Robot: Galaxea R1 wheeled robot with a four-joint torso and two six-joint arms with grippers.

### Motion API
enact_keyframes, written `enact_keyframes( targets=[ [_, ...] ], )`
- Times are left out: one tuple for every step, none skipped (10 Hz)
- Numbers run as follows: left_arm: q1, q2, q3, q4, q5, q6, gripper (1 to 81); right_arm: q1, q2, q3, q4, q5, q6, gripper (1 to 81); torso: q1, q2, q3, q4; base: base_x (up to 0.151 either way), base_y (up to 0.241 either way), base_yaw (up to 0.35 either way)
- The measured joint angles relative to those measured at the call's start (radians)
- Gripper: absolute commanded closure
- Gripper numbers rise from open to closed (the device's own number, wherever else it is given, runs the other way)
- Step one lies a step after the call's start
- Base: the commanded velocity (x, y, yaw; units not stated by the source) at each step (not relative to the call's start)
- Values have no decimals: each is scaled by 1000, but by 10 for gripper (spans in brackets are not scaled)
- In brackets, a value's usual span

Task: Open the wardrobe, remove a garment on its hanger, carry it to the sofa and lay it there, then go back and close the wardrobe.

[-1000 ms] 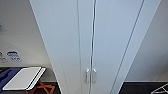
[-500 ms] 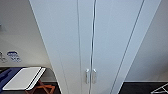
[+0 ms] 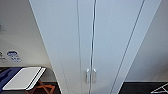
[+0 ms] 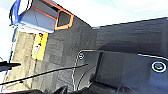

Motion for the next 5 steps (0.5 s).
enact_keyframes(
  targets=[
    [-14, -25, 34, 16, 3, 3, 10, 15, -13, 34, -6, 0, 0, 10, 0, 0, 0, 0, 0, 0, 0],
    [-24, -44, 76, 46, 6, 6, 10, 35, -26, 64, -17, 0, 0, 10, 0, 0, 0, 0, 0, 0, 0],
    [-40, -67, 120, 77, 9, 7, 10, 57, -37, 92, -27, -1, 0, 10, 0, 0, 0, 0, 0, 0, 0],
    [-67, -96, 157, 103, 7, 7, 10, 78, -51, 117, -32, -2, 0, 10, 0, 0, 0, 0, 0, 0, 0],
    [-96, -119, 173, 118, 7, 7, 10, 97, -62, 137, -35, -4, 0, 10, 0, 0, -1, 0, 0, 0, 0]
  ],
)
